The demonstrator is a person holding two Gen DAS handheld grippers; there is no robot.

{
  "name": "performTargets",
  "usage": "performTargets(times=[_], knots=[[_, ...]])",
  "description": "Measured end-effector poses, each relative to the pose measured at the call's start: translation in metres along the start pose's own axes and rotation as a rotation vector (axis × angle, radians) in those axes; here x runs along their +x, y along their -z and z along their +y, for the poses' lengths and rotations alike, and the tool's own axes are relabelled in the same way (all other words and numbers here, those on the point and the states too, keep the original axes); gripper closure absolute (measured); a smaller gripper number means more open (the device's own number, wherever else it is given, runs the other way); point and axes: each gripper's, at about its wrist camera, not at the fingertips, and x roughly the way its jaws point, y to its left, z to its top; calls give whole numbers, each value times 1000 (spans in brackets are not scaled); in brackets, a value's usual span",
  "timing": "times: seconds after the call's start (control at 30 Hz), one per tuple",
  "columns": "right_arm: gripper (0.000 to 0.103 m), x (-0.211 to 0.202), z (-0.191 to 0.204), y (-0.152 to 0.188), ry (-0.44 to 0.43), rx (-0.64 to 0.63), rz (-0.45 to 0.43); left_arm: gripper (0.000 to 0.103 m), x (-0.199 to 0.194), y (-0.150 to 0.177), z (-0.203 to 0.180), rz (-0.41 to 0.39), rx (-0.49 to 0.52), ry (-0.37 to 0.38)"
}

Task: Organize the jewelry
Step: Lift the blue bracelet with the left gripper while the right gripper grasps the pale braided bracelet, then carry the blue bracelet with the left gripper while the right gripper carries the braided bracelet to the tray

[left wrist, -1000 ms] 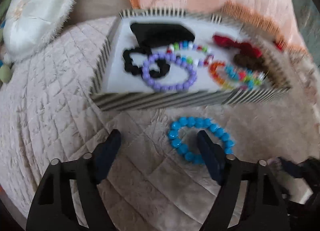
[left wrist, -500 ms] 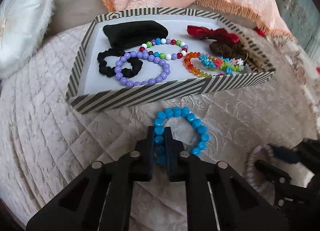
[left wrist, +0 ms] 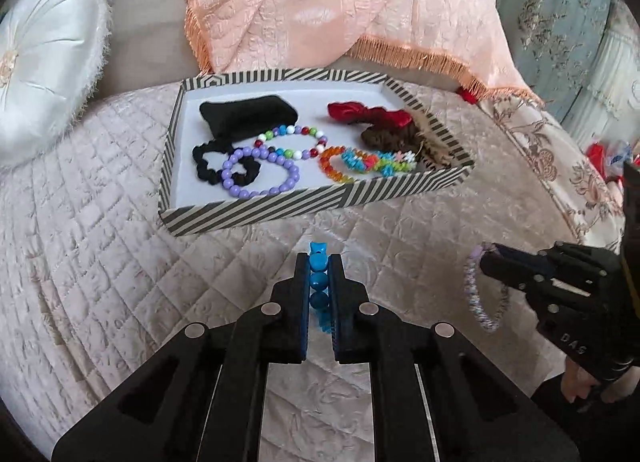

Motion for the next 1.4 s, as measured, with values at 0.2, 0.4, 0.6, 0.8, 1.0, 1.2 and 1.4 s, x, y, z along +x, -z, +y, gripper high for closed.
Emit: performTargets(times=[0.2, 0.4, 0.6, 0.8, 1.0, 1.2, 1.4], knots=[[96, 0, 4, -2, 1, -1, -12, 96, -5, -5, -6, -21, -3, -46], [96, 2, 7, -7, -5, 40, -19, 96, 1, -4, -5, -16, -23, -164], [96, 2, 7, -12, 8, 71, -44, 96, -1, -2, -4, -34, -25, -225], [96, 6, 9, -12, 18, 70, -36, 96, -3, -3, 0, -41, -36, -250], [96, 6, 9, -13, 28, 74, -40, 96, -1, -2, 1, -40, -34, -269], [96, 5, 6, -13, 49, 77, -43, 96, 0, -1, 0, -41, -28, -277], [96, 4, 6, -14, 47, 76, -45, 96, 1, -1, 0, -43, -25, -286]])
